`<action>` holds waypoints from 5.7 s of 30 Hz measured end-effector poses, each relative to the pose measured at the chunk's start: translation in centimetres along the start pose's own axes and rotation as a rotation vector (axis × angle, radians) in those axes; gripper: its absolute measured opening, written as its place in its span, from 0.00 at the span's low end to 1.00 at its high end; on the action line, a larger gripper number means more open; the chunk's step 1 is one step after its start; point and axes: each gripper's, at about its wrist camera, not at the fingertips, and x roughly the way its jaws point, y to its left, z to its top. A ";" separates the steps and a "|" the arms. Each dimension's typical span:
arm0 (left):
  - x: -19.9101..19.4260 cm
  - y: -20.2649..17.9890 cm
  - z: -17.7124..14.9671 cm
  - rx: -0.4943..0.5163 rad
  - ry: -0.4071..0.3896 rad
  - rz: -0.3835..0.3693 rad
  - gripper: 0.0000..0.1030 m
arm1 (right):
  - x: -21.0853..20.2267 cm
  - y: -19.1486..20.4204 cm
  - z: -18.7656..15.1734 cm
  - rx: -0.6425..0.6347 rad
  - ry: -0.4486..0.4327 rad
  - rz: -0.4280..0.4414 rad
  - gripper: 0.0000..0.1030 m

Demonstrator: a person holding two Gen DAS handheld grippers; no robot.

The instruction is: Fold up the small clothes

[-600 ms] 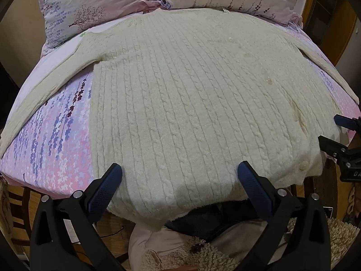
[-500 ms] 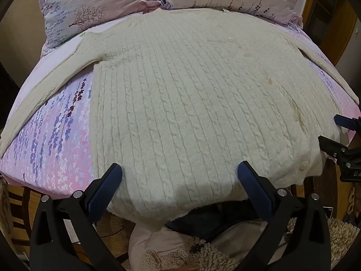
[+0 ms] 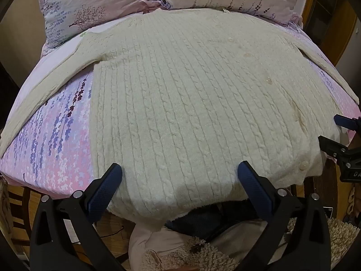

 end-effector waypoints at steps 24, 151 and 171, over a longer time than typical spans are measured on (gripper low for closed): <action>0.0 0.0 0.0 0.000 -0.001 0.000 0.99 | 0.0 0.0 0.0 0.000 -0.002 0.000 0.98; 3.8 9.0 15.1 -0.263 -0.278 -0.396 0.99 | 7.6 -14.2 18.8 0.727 -0.234 0.242 0.12; 9.5 10.6 16.8 -0.552 -0.092 -0.562 0.74 | 5.2 -2.8 17.8 0.217 -0.126 0.504 0.56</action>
